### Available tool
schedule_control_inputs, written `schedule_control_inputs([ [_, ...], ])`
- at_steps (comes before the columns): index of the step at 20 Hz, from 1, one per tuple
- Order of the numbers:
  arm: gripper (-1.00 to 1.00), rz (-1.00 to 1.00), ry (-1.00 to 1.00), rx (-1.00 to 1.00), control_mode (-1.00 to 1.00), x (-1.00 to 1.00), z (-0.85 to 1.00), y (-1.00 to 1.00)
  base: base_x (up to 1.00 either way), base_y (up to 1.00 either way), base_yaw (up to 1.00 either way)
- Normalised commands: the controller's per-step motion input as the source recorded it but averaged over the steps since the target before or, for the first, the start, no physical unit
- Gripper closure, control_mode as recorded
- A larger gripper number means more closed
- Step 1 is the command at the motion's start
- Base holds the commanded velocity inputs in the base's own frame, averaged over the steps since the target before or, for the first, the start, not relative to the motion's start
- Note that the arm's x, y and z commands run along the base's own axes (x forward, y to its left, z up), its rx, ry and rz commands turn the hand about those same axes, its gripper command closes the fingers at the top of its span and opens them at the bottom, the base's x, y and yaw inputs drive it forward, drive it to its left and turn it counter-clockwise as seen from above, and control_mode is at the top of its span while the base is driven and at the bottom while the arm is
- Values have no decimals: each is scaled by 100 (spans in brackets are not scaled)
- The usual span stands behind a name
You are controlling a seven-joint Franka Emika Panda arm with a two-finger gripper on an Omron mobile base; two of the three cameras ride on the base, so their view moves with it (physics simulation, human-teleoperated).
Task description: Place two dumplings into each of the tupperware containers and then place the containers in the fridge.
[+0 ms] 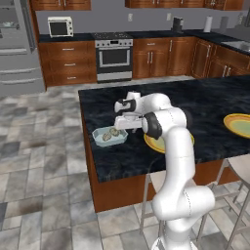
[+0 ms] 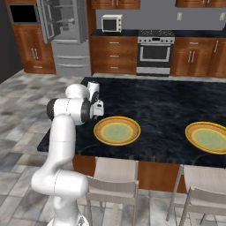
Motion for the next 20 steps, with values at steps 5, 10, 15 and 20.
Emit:
schedule_control_inputs([
  [5,-100,0,0,-2,-100,-1,-32,25,0,0,0],
  [10,100,0,0,0,-100,0,-38,14,0,0,0],
  [15,100,0,1,0,-100,0,-6,4,0,0,0],
  [20,100,0,0,0,-100,0,0,0,0,0,0],
])
